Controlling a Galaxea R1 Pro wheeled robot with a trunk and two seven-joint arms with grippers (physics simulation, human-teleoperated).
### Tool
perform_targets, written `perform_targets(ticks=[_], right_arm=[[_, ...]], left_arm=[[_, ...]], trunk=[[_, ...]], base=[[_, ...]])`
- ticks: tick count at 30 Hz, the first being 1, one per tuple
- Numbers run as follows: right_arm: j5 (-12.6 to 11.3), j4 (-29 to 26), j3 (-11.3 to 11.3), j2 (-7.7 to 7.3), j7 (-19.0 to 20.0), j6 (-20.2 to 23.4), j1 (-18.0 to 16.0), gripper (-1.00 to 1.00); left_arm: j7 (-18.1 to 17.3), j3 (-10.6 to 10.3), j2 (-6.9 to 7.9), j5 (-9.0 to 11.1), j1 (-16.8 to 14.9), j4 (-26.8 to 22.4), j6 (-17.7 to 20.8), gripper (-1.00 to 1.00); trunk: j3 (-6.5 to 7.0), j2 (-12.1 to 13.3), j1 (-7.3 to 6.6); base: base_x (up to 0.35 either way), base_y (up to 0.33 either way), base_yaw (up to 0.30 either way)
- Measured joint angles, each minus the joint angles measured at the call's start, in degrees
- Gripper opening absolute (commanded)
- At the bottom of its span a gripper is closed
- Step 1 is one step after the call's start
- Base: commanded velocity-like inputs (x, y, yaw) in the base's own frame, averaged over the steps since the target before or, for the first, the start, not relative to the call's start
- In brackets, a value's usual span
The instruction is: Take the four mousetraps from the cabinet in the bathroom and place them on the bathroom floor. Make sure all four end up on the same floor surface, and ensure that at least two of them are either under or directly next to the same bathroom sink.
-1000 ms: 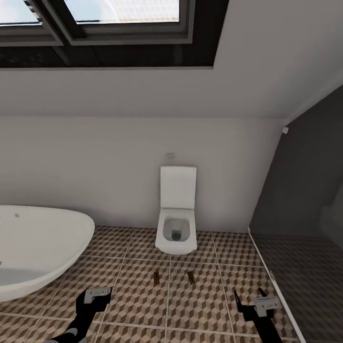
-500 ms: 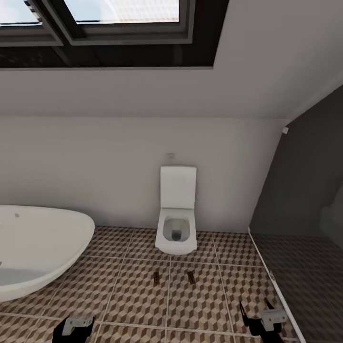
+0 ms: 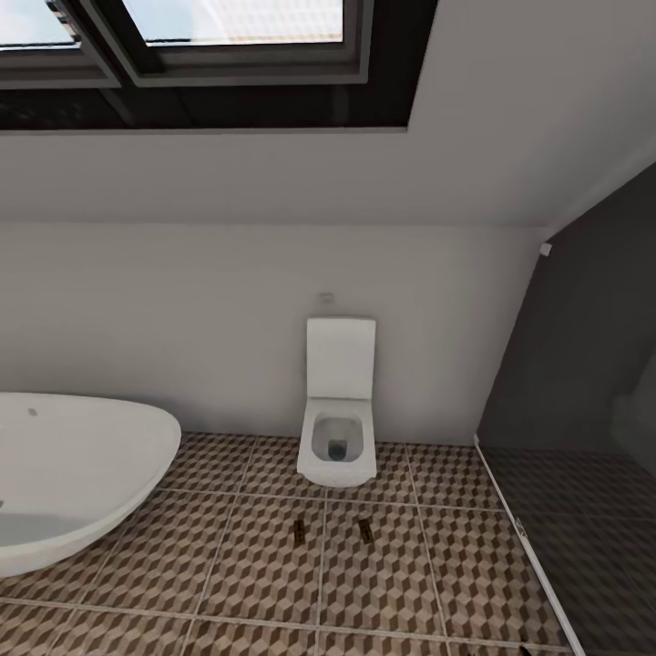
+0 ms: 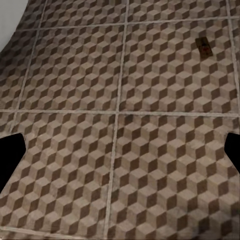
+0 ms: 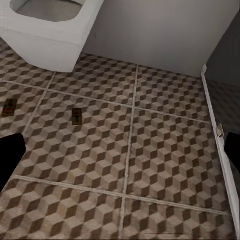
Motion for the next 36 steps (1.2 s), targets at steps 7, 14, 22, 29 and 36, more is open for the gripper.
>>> perform_targets(ticks=[7, 14, 22, 29, 36], right_arm=[[0.0, 0.0, 0.0, 2.05, -0.1, 1.9, 3.5, 1.0], [-0.2, 0.0, -0.1, 2.69, -0.1, 13.4, 4.1, 1.0], [-2.1, -0.2, -0.3, 2.76, -0.4, 18.0, 4.2, 1.0], [-9.2, -0.6, -1.2, 2.01, -2.2, 27.2, 4.2, 1.0], [-18.4, -0.6, -1.2, 1.07, -2.3, 29.7, 4.2, 1.0]], left_arm=[[0.1, 0.0, -0.25, 0.0, 2.8, 0.0, 3.0, 1.0], [-0.1, 0.1, -1.39, 0.0, 3.9, 0.0, 18.7, 1.0], [0.6, 0.2, -2.58, -0.1, 4.2, -0.1, 25.9, 1.0], [3.3, 0.4, -2.99, 0.1, 4.2, -0.3, 27.7, 1.0], [7.0, 0.5, -3.33, 0.4, 4.2, -0.3, 27.8, 1.0]], trunk=[[0.0, 0.0, 0.0], [0.01, 0.0, 0.0], [0.01, 0.0, 0.0], [0.01, 0.0, 0.01], [0.01, 0.0, 0.01]], base=[[0.0, 0.0, 0.0], [0.0, 0.0, 0.0], [0.0, 0.0, 0.0], [0.0, 0.0, 0.0], [0.0, 0.0, 0.0]])
